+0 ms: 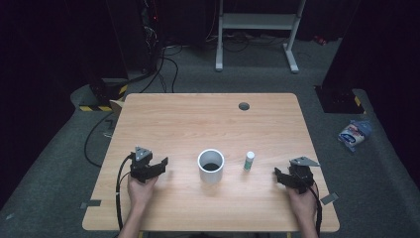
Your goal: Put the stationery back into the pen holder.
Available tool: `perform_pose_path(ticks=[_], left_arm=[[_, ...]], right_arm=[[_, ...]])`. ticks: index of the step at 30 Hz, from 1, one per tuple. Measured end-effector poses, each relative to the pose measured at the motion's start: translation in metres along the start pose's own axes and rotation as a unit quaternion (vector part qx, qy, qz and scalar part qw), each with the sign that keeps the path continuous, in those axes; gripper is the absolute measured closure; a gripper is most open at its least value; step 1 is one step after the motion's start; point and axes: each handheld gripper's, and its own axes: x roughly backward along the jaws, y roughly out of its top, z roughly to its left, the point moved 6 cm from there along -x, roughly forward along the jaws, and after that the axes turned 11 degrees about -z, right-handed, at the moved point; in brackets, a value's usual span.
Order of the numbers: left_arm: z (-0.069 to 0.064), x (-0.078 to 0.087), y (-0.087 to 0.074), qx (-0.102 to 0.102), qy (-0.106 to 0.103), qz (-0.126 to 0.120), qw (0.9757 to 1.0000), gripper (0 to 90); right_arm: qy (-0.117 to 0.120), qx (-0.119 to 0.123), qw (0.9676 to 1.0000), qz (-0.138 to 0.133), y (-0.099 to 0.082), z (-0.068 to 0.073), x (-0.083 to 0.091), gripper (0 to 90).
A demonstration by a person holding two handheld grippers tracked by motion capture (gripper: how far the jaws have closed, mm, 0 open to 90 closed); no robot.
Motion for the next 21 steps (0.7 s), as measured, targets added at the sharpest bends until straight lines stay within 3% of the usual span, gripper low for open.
perform_pose_path(ticks=[2,8,21], left_arm=[[0.004,-0.001,-0.001,-0.011,0.014,0.003,0.9998,32.2],[0.012,-0.003,-0.006,-0.018,0.031,0.015,0.9992,32.2],[0.019,-0.01,-0.023,-0.022,0.045,0.041,0.9979,31.9]], right_arm=[[0.0,0.0,1.0,0.001,0.0,0.0,0.0,31.1],[0.0,0.001,1.0,0.001,0.0,0.0,0.0,31.1],[0.005,0.003,1.0,0.0,0.0,0.001,0.0,31.8]])
